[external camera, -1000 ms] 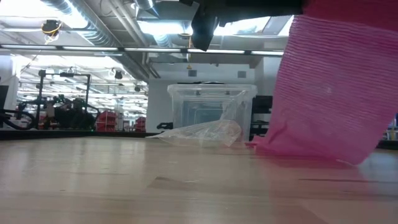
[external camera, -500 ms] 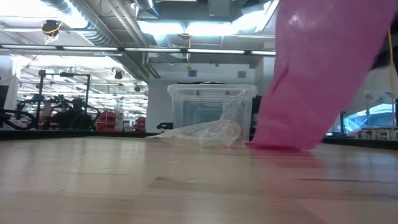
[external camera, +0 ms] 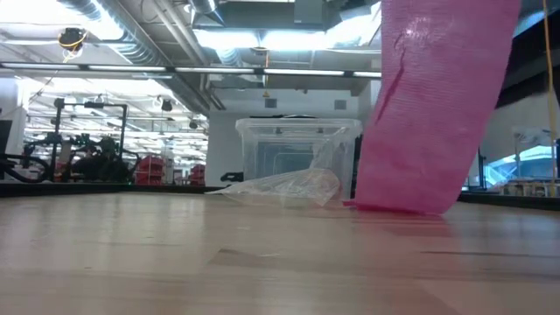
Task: Roll bandage
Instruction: Roll the pink bandage
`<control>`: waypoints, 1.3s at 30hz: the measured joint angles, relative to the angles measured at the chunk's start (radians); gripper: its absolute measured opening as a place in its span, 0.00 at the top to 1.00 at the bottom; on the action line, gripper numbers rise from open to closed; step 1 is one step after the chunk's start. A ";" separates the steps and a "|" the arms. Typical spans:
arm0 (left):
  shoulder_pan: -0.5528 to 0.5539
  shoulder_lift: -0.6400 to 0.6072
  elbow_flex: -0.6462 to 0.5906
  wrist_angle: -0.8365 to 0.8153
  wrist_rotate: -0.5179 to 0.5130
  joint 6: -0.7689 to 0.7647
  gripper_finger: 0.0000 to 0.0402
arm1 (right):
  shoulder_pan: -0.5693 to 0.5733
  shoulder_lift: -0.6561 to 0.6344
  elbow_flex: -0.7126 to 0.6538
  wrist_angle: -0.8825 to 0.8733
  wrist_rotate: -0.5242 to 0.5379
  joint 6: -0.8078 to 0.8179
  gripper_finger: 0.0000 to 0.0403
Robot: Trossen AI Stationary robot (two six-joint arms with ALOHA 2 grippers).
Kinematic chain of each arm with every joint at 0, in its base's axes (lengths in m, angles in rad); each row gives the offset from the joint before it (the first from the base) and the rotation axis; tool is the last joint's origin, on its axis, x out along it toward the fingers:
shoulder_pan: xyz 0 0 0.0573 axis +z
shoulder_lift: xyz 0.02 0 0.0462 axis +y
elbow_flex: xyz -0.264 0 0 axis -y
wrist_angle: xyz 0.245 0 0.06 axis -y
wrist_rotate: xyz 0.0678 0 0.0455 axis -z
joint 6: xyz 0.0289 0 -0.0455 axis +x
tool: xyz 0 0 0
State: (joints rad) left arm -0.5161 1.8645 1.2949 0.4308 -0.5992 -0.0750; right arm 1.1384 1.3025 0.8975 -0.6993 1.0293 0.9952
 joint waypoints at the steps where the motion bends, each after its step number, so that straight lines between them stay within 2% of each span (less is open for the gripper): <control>1: 0.001 0.000 0.000 0.001 0.000 0.000 0.97 | -0.017 0.001 -0.030 0.039 0.001 -0.001 0.37; 6: -0.001 0.000 0.015 0.006 0.000 0.005 0.97 | -0.075 0.031 -0.184 0.307 0.089 -0.111 0.37; 9: -0.004 0.000 0.032 -0.001 0.000 0.032 0.97 | -0.111 0.059 -0.250 0.482 0.091 -0.230 0.37; 12: -0.004 0.000 0.045 0.000 0.000 0.056 0.97 | -0.140 0.090 -0.281 0.658 0.088 -0.368 0.37; 15: -0.004 0.000 0.048 0.000 0.000 0.057 0.97 | -0.159 0.112 -0.286 0.755 0.098 -0.493 0.38; 18: -0.004 0.000 0.048 0.000 0.001 0.057 0.97 | -0.181 0.123 -0.286 0.785 0.114 -0.585 0.43; 23: -0.013 0.000 0.048 0.010 0.001 0.088 0.97 | -0.240 0.124 -0.286 0.794 0.100 -0.644 0.53; 28: -0.016 0.000 0.048 0.034 0.001 0.109 0.97 | -0.288 0.124 -0.286 0.863 -0.020 -0.737 0.59; 30: -0.016 0.000 0.048 0.030 0.001 0.113 0.97 | -0.289 0.124 -0.286 0.893 -0.028 -0.764 0.63; 33: -0.015 0.000 0.048 0.032 0.001 0.124 0.97 | -0.287 0.124 -0.286 0.926 -0.020 -0.794 0.75; 36: -0.020 -0.006 0.048 0.032 0.000 0.159 0.97 | -0.287 0.124 -0.286 0.939 -0.086 -0.793 0.94; 37: -0.021 -0.009 0.048 0.039 0.000 0.167 0.97 | -0.287 0.124 -0.286 0.939 -0.113 -0.787 0.97; 39: -0.030 -0.027 0.048 0.051 -0.013 0.202 0.97 | -0.281 0.124 -0.286 0.966 -0.125 -0.764 0.96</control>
State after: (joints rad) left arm -0.5465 1.8379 1.3426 0.4818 -0.6122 0.1268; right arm 0.8579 1.4261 0.6113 0.2666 0.9039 0.2316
